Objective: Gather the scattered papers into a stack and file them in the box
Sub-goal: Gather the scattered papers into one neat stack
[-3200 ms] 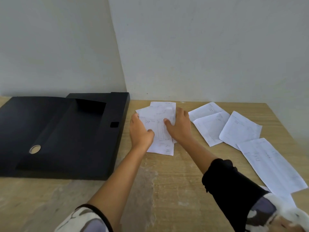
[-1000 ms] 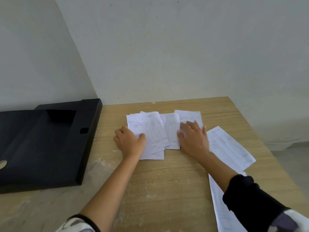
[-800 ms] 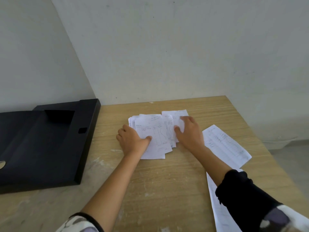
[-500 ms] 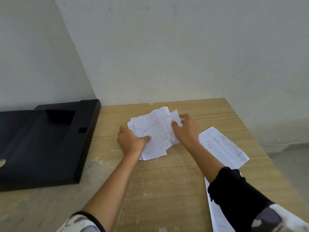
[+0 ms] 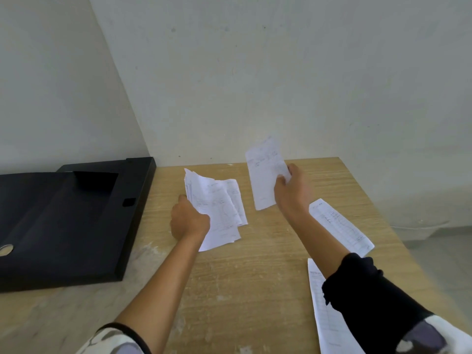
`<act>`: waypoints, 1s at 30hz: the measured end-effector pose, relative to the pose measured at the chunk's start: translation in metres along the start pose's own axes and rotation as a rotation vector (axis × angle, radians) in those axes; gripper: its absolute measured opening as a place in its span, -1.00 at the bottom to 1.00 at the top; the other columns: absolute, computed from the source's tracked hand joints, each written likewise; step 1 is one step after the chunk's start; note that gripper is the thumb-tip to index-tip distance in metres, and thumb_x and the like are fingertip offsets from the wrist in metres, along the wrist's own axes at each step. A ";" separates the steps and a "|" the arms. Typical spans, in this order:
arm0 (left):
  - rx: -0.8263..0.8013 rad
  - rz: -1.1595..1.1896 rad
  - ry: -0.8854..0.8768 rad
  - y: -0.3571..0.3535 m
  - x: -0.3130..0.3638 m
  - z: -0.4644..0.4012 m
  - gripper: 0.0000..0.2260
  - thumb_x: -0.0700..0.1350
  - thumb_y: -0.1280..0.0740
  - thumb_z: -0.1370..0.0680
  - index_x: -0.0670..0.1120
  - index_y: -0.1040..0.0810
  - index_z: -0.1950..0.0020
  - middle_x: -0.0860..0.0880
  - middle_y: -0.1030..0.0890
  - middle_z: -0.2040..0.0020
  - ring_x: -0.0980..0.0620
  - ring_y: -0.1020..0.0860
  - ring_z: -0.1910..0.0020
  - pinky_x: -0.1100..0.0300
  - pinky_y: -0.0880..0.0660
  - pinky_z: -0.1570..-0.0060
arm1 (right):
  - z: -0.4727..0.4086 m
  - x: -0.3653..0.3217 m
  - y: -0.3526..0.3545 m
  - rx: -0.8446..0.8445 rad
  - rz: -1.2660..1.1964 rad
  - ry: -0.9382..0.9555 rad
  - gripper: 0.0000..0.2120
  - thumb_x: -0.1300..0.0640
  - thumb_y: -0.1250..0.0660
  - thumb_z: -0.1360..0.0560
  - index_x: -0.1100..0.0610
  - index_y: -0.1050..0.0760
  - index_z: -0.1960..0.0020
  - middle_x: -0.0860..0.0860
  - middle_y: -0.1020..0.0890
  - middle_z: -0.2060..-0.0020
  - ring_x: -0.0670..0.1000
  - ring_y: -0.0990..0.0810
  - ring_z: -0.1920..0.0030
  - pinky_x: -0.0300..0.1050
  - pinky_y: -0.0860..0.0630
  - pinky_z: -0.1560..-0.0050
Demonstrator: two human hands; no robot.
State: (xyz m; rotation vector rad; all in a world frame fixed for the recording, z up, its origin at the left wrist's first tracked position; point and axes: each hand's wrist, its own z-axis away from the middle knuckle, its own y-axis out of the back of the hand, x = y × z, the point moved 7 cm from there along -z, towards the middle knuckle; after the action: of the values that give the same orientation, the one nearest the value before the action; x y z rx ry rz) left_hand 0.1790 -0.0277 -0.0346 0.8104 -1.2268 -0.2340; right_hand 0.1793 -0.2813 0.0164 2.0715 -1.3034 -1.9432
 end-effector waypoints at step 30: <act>-0.178 0.360 0.004 -0.026 -0.006 0.073 -0.80 -0.26 -0.25 -0.40 -0.16 -0.36 -0.01 -0.01 -0.46 0.14 0.09 -0.43 0.27 0.20 -0.32 0.40 | 0.077 0.095 0.053 -0.562 0.437 0.304 -0.45 -0.01 -0.33 -0.46 0.05 -0.26 -0.40 -0.02 -0.37 -0.40 0.01 -0.25 -0.41 -0.06 -0.21 -0.38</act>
State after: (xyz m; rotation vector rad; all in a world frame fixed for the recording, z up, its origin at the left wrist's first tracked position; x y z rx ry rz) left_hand 0.1178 -0.0734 -0.0490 0.4266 -1.3040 -0.0464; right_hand 0.0749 -0.3301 -0.0512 1.5674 -0.9073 -1.5047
